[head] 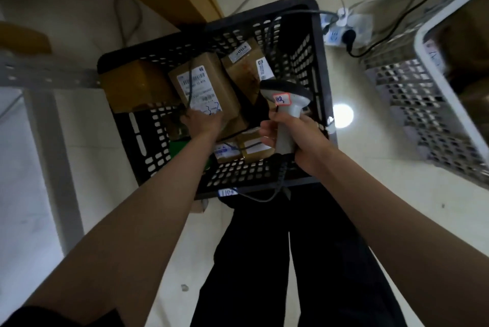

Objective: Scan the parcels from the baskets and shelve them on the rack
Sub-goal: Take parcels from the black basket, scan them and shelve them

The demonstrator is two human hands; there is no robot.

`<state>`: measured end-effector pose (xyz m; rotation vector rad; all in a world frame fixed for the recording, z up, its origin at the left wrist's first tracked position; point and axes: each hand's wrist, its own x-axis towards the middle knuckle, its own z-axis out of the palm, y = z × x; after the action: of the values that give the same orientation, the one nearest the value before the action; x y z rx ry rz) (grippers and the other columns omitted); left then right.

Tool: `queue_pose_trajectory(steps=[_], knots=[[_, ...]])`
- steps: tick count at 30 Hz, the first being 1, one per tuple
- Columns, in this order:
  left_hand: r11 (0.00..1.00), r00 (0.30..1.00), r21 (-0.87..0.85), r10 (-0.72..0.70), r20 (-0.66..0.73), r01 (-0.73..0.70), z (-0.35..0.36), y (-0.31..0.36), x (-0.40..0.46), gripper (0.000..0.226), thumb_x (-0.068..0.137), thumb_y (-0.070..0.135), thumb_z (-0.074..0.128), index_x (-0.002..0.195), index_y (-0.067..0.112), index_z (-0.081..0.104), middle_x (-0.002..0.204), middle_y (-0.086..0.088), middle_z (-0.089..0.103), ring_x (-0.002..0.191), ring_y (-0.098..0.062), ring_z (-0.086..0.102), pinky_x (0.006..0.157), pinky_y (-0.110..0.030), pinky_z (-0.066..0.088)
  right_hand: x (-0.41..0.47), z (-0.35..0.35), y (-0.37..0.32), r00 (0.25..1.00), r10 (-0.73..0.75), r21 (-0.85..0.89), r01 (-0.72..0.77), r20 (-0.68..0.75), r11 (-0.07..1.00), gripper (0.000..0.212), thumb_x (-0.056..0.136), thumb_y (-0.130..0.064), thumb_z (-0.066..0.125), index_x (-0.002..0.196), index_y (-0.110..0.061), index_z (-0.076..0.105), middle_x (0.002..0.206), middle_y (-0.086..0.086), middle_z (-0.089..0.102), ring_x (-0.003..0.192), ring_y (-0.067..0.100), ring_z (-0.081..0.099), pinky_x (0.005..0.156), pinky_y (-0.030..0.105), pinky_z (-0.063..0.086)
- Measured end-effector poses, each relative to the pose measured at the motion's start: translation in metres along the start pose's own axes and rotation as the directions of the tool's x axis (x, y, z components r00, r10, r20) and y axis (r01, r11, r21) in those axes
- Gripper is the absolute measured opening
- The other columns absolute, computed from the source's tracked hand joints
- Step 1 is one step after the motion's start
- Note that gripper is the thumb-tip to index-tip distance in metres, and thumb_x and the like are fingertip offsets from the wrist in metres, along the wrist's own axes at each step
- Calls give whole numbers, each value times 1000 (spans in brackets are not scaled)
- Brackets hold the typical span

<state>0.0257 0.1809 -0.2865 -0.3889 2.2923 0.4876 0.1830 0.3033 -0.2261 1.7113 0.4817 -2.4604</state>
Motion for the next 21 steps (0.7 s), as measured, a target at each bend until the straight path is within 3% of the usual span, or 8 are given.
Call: queue_pose_trajectory(steps=[2, 7, 11, 14, 17, 21], knots=[[998, 995, 10, -59, -82, 60, 0, -5, 12, 74, 87, 29, 75, 144, 4, 34, 149, -15, 31, 129, -31, 46, 98, -27, 44, 14, 1, 7, 1000, -2, 2, 2, 0, 1000, 12, 97, -7, 63, 108, -2, 60, 93, 19, 65, 74, 23, 66, 69, 33, 60], [995, 989, -84, -65, -135, 53, -8, -24, 32, 69, 89, 24, 71, 146, 8, 35, 149, -13, 34, 132, -30, 44, 109, -38, 43, 61, 26, 22, 999, -47, -126, 44, -19, 991, 13, 93, -7, 66, 106, -9, 64, 95, 9, 66, 86, 20, 63, 81, 39, 60], [977, 995, -191, -94, 9, 94, -11, -35, 41, 67, 92, 30, 67, 150, 15, 38, 145, -9, 52, 127, -29, 53, 106, -41, 47, 89, 60, 37, 999, -37, -242, 42, 25, 969, 20, 92, -13, 70, 111, -10, 69, 90, 5, 73, 79, 19, 70, 62, 29, 57], [983, 994, -171, -54, 97, 70, -13, -39, 40, 49, 92, 35, 66, 137, 17, 55, 132, -5, 62, 115, -23, 60, 93, -33, 49, 94, 68, 45, 997, -77, -249, 77, 10, 966, 28, 91, -11, 70, 118, -6, 68, 100, 12, 74, 87, 25, 72, 72, 36, 62], [977, 992, -213, 3, 126, 25, -16, -43, 28, 40, 89, 38, 69, 122, 17, 59, 123, -4, 65, 108, -20, 62, 86, -32, 50, 79, 59, 41, 990, -129, -220, 114, -56, 969, 30, 93, -13, 68, 122, -6, 65, 100, 8, 71, 90, 24, 68, 76, 37, 57], [938, 979, -343, 15, 204, 58, -16, -46, -13, 45, 87, 35, 72, 119, 13, 48, 119, -7, 62, 106, -21, 64, 94, -41, 56, 35, 39, 24, 978, -194, -183, 178, -74, 967, 18, 95, -11, 66, 113, -14, 66, 108, 10, 69, 101, 27, 66, 86, 43, 55]])
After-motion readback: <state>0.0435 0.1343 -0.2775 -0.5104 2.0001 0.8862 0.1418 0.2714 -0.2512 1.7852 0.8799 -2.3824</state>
